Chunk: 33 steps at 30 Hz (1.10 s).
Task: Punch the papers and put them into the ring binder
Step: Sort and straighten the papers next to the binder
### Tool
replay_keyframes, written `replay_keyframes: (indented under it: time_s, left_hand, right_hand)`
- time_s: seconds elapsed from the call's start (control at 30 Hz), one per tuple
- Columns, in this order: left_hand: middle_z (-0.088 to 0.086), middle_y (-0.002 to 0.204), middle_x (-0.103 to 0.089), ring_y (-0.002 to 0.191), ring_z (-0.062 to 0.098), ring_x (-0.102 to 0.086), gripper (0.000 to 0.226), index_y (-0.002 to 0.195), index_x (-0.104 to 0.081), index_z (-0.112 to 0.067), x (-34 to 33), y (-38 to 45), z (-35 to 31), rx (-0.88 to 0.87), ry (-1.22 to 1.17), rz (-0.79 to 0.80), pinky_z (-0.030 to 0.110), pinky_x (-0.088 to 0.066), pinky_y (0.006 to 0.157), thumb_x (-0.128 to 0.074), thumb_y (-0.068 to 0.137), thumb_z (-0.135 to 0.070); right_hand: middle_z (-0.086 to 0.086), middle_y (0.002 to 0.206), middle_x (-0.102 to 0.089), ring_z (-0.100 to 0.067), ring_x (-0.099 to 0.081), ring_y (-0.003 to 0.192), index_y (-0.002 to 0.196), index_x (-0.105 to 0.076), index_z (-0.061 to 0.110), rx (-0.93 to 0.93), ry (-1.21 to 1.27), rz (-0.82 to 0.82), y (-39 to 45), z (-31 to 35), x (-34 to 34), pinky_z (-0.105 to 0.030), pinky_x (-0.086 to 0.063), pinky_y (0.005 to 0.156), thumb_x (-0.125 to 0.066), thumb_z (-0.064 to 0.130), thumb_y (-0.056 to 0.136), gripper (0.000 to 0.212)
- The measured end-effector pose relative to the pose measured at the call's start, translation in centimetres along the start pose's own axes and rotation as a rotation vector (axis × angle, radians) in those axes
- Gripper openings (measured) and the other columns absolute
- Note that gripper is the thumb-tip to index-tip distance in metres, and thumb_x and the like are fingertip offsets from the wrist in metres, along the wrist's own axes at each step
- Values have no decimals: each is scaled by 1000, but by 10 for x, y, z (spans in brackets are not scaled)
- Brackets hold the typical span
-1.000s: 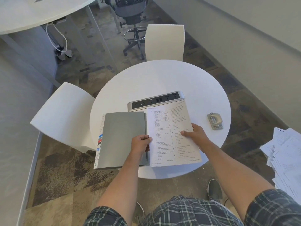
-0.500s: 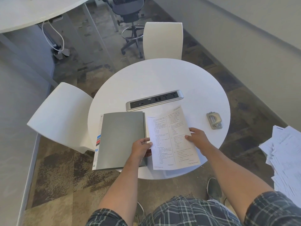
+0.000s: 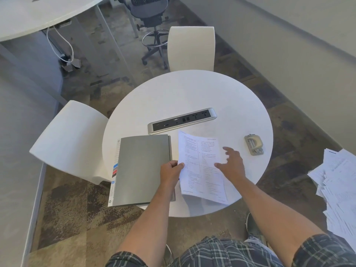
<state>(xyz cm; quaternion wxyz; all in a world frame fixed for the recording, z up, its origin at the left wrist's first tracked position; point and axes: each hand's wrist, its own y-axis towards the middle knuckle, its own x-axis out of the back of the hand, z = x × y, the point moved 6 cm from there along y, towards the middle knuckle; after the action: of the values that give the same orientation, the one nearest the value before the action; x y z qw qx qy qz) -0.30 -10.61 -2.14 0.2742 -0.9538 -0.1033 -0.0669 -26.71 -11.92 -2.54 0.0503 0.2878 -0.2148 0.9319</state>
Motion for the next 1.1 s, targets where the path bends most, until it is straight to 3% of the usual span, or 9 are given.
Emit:
replay_keyframes:
  time_s: [0.1, 0.17, 0.27, 0.37, 0.47, 0.6, 0.73, 0.9, 1.1]
  left_hand:
    - [4, 67, -63, 64, 19, -52, 13, 71, -71, 0, -11, 0, -23, -83, -13, 29, 29, -42, 63, -74, 80, -9]
    - [2, 64, -58, 61, 20, -47, 16, 68, -70, -7, -24, -5, -39, -129, -34, 91, 25, -39, 58, -76, 82, -12]
    - [-3, 85, -77, 64, 25, -68, 18, 86, -78, -10, -44, -16, -55, -90, -106, 232, 23, -44, 52, -72, 91, -26]
    - [1, 107, -79, 72, 28, -74, 20, 99, -80, -12, -53, -16, -59, -73, -135, 300, 23, -47, 55, -68, 93, -27]
    - [3, 100, -79, 74, 21, -71, 14, 99, -79, -8, -53, -12, -54, -94, -117, 253, 23, -47, 60, -72, 90, -18]
    - [2, 109, -71, 101, 22, -66, 35, 110, -71, -14, -42, 3, -32, -30, -20, 126, 31, -51, 79, -80, 83, -33]
    - [4, 124, -65, 113, 28, -64, 65, 126, -57, -16, -41, 4, 5, 273, 60, 228, 40, -54, 90, -67, 84, -64]
    - [3, 88, -75, 73, 20, -68, 24, 105, -67, -11, -34, 2, 22, 298, -124, 206, 30, -52, 65, -69, 95, -32]
    - [14, 90, -73, 67, 21, -67, 13, 90, -62, -6, -11, 12, 25, 175, -54, 54, 29, -55, 58, -75, 89, -8]
  right_hand:
    - [5, 110, -74, -13, -74, 85, 119, -68, 24, 60, 198, 204, -5, 40, -11, -35, -57, 78, -77, 45, 87, 40]
    - [4, 100, -78, -15, -77, 82, 112, -73, 23, 64, 295, 352, -13, 63, -20, -41, -60, 82, -71, 54, 89, 39]
    - [3, 94, -78, -17, -75, 83, 97, -76, 21, 69, 438, 348, -15, 79, -23, -39, -59, 78, -69, 56, 90, 37]
    - [-10, 101, -78, -30, -74, 88, 101, -75, 10, -11, 643, 327, -11, 74, -16, -41, -59, 78, -72, 31, 92, 24]
    - [-11, 104, -78, -37, -74, 97, 108, -74, 8, -12, 675, 279, -3, 57, -4, -44, -61, 81, -63, -1, 88, 24]
    - [-15, 111, -76, -39, -72, 102, 114, -71, 8, -25, 792, 313, -1, 40, 2, -50, -59, 88, -63, -7, 88, 31]
    - [-19, 114, -74, -39, -72, 101, 115, -68, 6, -40, 888, 346, -1, 31, 6, -49, -59, 87, -63, -9, 89, 30]
    - [-19, 113, -75, -40, -73, 98, 119, -67, 4, -84, 889, 313, 4, 14, 10, -48, -60, 81, -64, -10, 87, 35]
    - [-13, 112, -73, -34, -74, 94, 117, -63, 9, -215, 586, 133, 18, -27, 4, -54, -60, 85, -74, 3, 85, 34]
